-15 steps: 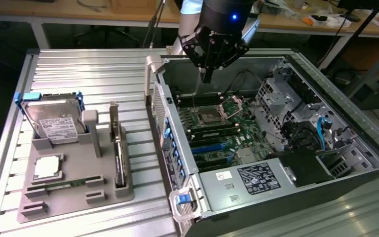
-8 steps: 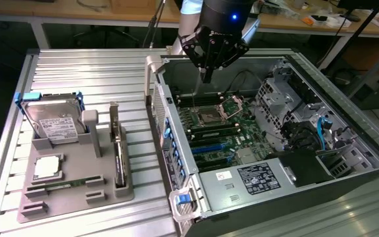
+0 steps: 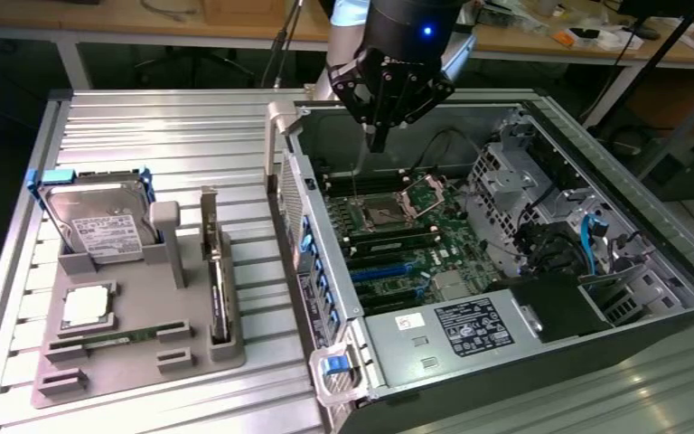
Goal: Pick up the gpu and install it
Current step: 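Reach for the gpu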
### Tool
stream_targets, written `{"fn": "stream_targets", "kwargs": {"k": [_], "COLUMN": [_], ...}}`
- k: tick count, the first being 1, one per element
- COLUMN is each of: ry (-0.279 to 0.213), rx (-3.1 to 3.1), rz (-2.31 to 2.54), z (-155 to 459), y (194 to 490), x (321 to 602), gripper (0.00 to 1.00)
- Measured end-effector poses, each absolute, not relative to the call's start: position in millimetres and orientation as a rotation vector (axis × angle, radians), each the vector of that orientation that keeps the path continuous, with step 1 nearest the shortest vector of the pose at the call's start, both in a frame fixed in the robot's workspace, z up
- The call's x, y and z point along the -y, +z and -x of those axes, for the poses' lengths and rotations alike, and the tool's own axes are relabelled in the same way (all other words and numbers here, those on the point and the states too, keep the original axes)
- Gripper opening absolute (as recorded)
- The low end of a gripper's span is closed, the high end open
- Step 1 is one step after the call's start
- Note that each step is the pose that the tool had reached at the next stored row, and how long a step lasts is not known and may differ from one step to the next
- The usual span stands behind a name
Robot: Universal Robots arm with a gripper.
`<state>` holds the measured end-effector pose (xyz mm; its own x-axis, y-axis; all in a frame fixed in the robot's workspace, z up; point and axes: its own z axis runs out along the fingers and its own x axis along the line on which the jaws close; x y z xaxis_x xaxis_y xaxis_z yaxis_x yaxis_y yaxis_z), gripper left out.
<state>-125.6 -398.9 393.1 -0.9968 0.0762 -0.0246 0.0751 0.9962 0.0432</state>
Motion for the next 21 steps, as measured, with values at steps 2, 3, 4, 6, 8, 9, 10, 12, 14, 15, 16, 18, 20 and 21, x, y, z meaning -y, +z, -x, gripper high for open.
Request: {"fn": "stream_targets", "kwargs": {"k": [2, 3, 4, 6, 8, 9, 10, 12, 14, 15, 16, 18, 20, 21], "ry": [0.066, 0.066, 0.066, 0.066, 0.066, 0.066, 0.066, 0.066, 0.066, 0.066, 0.066, 0.066, 0.066, 0.066], "rx": [-3.112, -3.113, -3.113, -3.112, -3.113, -3.113, -3.112, -3.112, -3.112, -3.113, -3.113, -3.113, -3.112, -3.112], "rz": [-0.118, -0.118, -0.118, -0.118, -0.118, -0.118, -0.118, -0.118, -0.118, -0.118, -0.118, -0.118, -0.118, -0.118], "z": [127.4, 128.5, 129.3, 131.0, 132.8, 133.8, 135.0, 137.1, 139.3, 141.0, 142.2, 144.6, 146.9, 148.1], "y": [393.0, 393.1, 393.0, 392.9, 393.0, 393.0, 392.9, 392.9, 392.9, 392.9, 392.9, 392.9, 392.9, 392.9], "x": [399.0, 398.9, 398.9, 398.9, 398.9, 398.9, 398.9, 398.9, 398.9, 398.9, 398.9, 398.9, 398.9, 398.9], "gripper": [0.11, 0.11, 0.11, 0.11, 0.11, 0.11, 0.11, 0.11, 0.11, 0.11, 0.11, 0.11, 0.11, 0.11]}}
